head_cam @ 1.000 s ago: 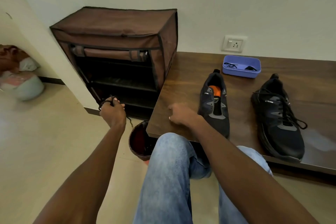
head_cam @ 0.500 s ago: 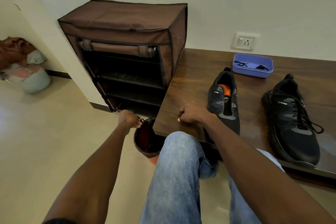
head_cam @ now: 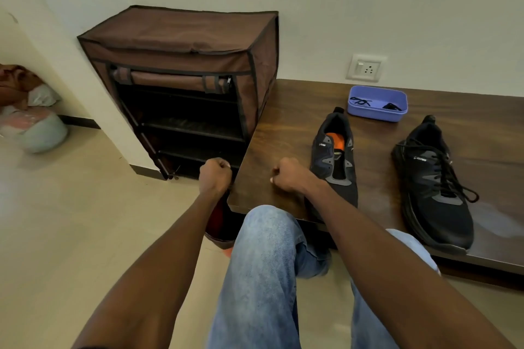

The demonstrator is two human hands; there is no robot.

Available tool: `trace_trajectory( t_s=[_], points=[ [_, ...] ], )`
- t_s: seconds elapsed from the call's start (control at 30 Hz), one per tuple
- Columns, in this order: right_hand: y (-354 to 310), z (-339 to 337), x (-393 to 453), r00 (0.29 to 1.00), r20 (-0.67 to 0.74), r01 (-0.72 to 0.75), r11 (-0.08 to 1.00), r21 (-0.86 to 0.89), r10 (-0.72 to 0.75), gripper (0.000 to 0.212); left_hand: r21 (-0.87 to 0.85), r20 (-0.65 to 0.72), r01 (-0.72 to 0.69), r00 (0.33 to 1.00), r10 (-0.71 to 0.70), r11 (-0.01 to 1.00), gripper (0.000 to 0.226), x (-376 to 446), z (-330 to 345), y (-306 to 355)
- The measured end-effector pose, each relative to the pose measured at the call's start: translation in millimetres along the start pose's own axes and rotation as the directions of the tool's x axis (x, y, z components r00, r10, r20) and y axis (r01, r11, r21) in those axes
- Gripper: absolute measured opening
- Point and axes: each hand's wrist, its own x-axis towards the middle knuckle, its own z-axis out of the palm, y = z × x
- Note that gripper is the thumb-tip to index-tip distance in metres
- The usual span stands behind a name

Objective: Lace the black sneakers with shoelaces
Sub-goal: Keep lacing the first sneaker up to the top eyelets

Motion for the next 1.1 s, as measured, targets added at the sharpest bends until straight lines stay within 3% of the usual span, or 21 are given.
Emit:
trace_trajectory(
  t_s=[0.17,0.3,0.4,0.57,0.73,0.83,0.9,1.03,1.1],
  points=[
    [15,-27,-7,0.929,-0.371,0.037,0.992,0.120,0.010,0.019,0.046,0.031,-0.264,0.964,0.263,0.963,0.018,-17,41,70],
    [46,-70,-17,0.706,-0.695,0.080,0.960,0.267,0.135,0.019,0.061,0.112,-0.415,0.907,0.406,0.908,0.019,-24,86,130],
    [85,-104,-14,0.601,-0.762,0.014,0.950,0.313,0.242,0.018,0.046,0.152,-0.517,0.850,0.505,0.855,0.016,-24,116,164],
    [161,-140,9,0.702,-0.672,-0.182,0.971,0.152,0.237,0.020,0.085,0.229,-0.646,0.754,0.616,0.759,0.030,-10,156,204],
    [197,-167,57,0.821,-0.536,-0.251,0.968,-0.030,0.196,0.014,0.100,0.291,-0.657,0.737,0.610,0.747,0.054,0,169,211],
    [204,-172,93,0.880,-0.439,-0.259,0.958,-0.123,0.181,0.032,0.100,0.295,-0.682,0.715,0.634,0.724,0.056,6,172,216],
    [208,-171,108,0.885,-0.432,-0.262,0.953,-0.149,0.176,0.035,0.116,0.301,-0.687,0.712,0.634,0.717,0.057,10,172,216],
    [212,-177,130,0.797,-0.584,-0.262,0.959,-0.105,0.154,0.023,0.115,0.296,-0.666,0.732,0.614,0.737,0.058,20,171,209],
    [210,-184,137,0.826,-0.529,-0.290,0.952,-0.098,0.197,0.026,0.121,0.277,-0.655,0.744,0.608,0.746,0.059,25,168,207]
  ],
)
